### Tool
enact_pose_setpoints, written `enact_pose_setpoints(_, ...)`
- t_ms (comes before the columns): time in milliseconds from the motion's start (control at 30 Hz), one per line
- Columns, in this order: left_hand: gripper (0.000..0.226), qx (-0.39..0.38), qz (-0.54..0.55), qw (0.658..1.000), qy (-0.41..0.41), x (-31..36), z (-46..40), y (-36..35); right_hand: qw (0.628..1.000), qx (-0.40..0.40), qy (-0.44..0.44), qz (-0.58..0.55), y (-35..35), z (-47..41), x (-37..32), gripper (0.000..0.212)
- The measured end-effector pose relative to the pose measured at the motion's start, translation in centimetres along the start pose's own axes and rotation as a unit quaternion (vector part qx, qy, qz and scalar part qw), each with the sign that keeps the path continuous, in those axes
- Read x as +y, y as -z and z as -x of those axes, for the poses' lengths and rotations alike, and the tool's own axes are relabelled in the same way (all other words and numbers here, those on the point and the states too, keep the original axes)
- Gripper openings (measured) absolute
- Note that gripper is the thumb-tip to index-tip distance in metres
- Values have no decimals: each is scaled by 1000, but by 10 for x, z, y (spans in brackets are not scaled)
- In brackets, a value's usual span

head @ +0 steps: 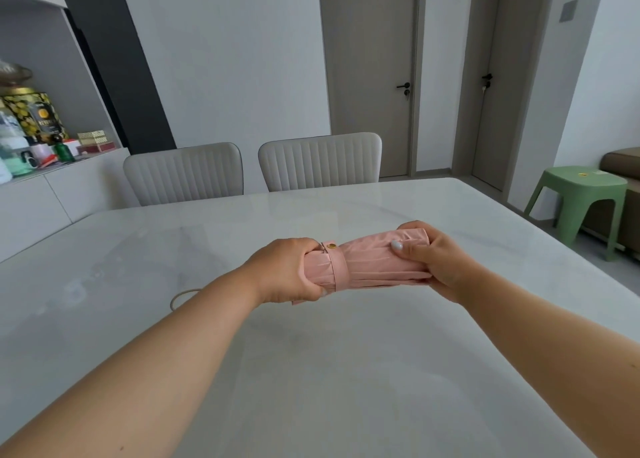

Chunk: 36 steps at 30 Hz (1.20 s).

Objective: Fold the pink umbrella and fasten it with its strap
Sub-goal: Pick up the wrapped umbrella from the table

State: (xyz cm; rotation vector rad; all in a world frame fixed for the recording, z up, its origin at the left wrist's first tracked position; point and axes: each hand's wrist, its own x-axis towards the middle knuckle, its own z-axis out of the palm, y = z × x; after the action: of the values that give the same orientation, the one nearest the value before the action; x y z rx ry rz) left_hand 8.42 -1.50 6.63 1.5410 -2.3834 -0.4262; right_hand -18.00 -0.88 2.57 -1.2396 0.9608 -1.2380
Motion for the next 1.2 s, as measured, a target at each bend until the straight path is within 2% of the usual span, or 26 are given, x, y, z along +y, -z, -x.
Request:
enact_pose_setpoints(67, 68, 12, 39, 999, 15, -6, 5, 13, 1000, 16, 1, -22, -1, -3, 2, 14)
enact_pose_setpoints(133, 85, 124, 8, 990, 70, -22, 7, 27, 999, 34, 6, -35, 0, -6, 1, 14)
enact_pose_setpoints(200, 85, 234, -14, 955, 181, -49, 9, 36, 998, 51, 14, -43, 3, -10, 0, 15)
enact_pose_setpoints(267, 82, 238, 116, 916, 301, -75, 10, 36, 997, 58, 19, -48, 5, -16, -2, 14)
enact_pose_setpoints(300, 78, 233, 228, 884, 336, -85, 9, 32, 997, 57, 19, -52, 3, -19, -2, 14)
enact_pose_setpoints(367, 66, 204, 458, 789, 356, -92, 7, 24, 997, 52, 17, -51, -2, -27, -3, 14)
enact_pose_setpoints(400, 61, 186, 541, 743, 349, -93, 6, 21, 998, 48, 15, -46, -6, -31, -2, 15)
enact_pose_setpoints(467, 57, 169, 626, 692, 317, -91, 1, 16, 998, 40, 7, -41, -17, -41, 0, 19)
enact_pose_setpoints(533, 57, 182, 658, 668, 295, -92, -4, 16, 999, 40, -4, -37, -28, -53, 3, 23)
enact_pose_setpoints(633, 55, 198, 658, 664, 296, -99, -9, 20, 998, 50, -17, -33, -42, -78, 9, 19)
enact_pose_setpoints(700, 54, 205, 642, 668, 315, -111, -14, 23, 998, 56, -31, -17, -52, -99, 11, 10)
enact_pose_setpoints(767, 52, 220, 629, 663, 341, -121, -17, 25, 997, 59, -49, 9, -65, -123, 9, 20)
enact_pose_setpoints(900, 46, 251, 629, 621, 395, -147, -14, 34, 996, 41, -66, 51, -99, -167, -2, 18)
enact_pose_setpoints(933, 46, 270, 602, 627, 414, -158, -13, 37, 995, 34, -70, 56, -108, -177, -5, 16)
enact_pose_setpoints(967, 46, 293, 546, 652, 437, -168, -10, 42, 995, 25, -74, 60, -119, -185, -6, 15)
enact_pose_setpoints(1033, 47, 334, 324, 743, 481, -189, 0, 55, 994, -3, -86, 72, -142, -200, -8, 14)
enact_pose_setpoints(1067, 45, 357, 215, 784, 460, -195, 10, 62, 992, -21, -95, 79, -157, -205, -8, 13)
enact_pose_setpoints(1100, 41, 367, 151, 821, 412, -197, 20, 69, 990, -38, -105, 84, -172, -211, -7, 12)
enact_pose_setpoints(1133, 41, 348, 130, 860, 350, -197, 29, 76, 988, -56, -116, 89, -189, -215, -5, 10)
enact_pose_setpoints(1200, 63, 236, 80, 928, 275, -197, 47, 86, 982, -91, -137, 93, -227, -224, 0, 7)
